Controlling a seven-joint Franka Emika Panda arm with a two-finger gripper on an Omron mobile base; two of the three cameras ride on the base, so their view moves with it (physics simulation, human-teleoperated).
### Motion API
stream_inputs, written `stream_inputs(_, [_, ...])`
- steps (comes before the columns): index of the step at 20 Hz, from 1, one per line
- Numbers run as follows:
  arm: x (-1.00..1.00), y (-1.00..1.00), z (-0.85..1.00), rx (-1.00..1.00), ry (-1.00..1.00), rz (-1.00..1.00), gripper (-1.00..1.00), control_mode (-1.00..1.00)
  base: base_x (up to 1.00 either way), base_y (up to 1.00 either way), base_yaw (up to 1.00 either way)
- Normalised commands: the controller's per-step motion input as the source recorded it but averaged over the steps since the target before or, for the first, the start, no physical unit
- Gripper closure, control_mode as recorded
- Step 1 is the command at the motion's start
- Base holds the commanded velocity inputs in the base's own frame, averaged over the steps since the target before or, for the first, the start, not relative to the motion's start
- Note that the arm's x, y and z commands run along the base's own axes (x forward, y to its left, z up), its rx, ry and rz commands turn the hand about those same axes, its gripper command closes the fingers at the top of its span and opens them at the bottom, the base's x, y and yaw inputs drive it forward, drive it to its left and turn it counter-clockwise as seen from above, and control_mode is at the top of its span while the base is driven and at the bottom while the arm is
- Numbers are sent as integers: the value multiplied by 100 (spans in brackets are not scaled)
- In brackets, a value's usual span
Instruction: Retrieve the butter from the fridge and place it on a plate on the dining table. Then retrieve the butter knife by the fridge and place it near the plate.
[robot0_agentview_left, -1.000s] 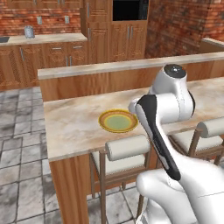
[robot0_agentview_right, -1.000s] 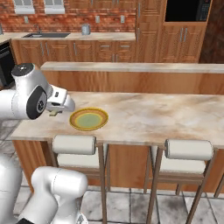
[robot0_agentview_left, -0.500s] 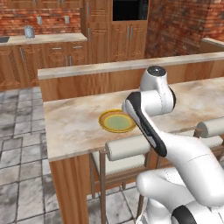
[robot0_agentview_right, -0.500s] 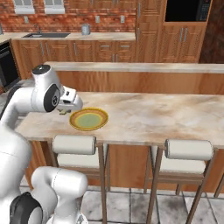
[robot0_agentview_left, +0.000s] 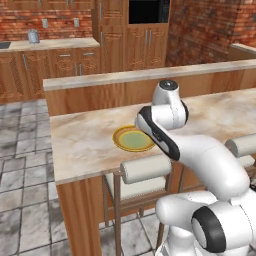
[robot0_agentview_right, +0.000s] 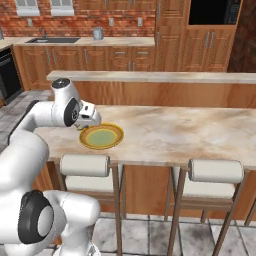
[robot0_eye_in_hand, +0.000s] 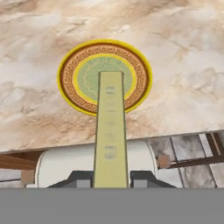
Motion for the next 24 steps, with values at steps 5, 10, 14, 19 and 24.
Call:
stream_inputs(5, [44,0,-40,0,0,0,100,-100,0,0,0])
stream_inputs(10, [46,0,-43,1,0,0,100,-100,0,0,0])
stream_inputs(14, [49,0,-44,0,0,0,100,-100,0,0,0])
stream_inputs(19, [45,0,-35,0,0,0,100,-100,0,0,0])
stream_inputs(24, [31,2,-28,0,3,0,100,-100,0,0,0])
